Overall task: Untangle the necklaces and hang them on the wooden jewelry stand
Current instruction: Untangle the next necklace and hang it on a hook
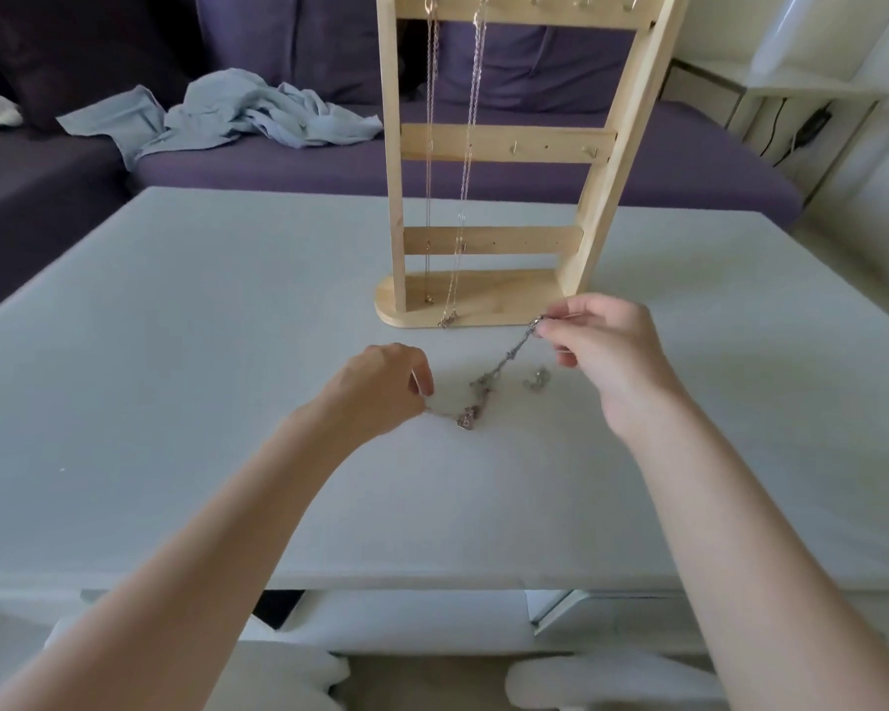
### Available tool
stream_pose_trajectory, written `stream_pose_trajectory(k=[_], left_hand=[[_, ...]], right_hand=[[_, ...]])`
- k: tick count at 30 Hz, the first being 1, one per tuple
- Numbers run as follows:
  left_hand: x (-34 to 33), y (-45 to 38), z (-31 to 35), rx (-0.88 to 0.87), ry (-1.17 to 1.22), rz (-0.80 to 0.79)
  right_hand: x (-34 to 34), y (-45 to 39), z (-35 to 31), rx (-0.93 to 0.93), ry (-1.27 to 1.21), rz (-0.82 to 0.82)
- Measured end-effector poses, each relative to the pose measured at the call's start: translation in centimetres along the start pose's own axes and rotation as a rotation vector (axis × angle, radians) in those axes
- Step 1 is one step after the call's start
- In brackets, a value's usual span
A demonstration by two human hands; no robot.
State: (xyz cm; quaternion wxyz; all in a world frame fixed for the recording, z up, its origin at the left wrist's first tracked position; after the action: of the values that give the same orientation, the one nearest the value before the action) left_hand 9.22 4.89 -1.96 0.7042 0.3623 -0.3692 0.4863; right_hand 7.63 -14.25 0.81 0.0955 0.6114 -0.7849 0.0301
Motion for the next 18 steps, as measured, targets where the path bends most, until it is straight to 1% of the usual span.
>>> stream_pose_trajectory(k=[3,5,6,8,10,12,15,18], left_hand=[[0.5,-0.3,0.7,-0.017,0.060,0.079],[1.2,-0.4,2.2,-0.098,0.193,0.172],[1.5,-0.3,3.2,-0.155,0.287,0.191],[1.7,-0.2,5.2,-0.268,0.446,0.156],[1.4,-0.1,6.6,-0.298,0.558,0.084],[1.3,-0.2,6.7,-0.235,0.671,0.057],[1.1,-0.1,6.6,-0.155,0.889,-0.014],[1.1,0.4,6.4,-0.129,0.995,-0.071]], right_hand=[[-0.8,0.4,0.3,-0.034,0.021,-0.071],[-0.9,0.7,-0.1,-0.019,0.013,-0.103],[-1.0,0.8,-0.5,-0.006,-0.009,-0.128],[-1.2,0.9,-1.4,0.026,-0.103,-0.197],[-1.4,1.2,-2.2,0.053,-0.243,-0.260],[-1.2,1.2,-2.9,0.072,-0.368,-0.271],[-0.4,1.0,-3.3,0.095,-0.486,-0.238],[-0.3,0.9,-3.1,0.115,-0.444,-0.238]])
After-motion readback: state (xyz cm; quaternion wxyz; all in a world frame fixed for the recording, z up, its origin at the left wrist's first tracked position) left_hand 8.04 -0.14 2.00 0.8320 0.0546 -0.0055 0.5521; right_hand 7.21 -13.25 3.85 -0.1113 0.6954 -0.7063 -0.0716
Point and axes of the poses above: each hand's wrist, its own y-axis away from the middle knuckle, its own x-axis out of the back of the hand, z = x × y, the point moved 7 cm from there along -y, towards the middle knuckle, and after that the axes turned 4 degrees about -z, right-handed, at the moved point
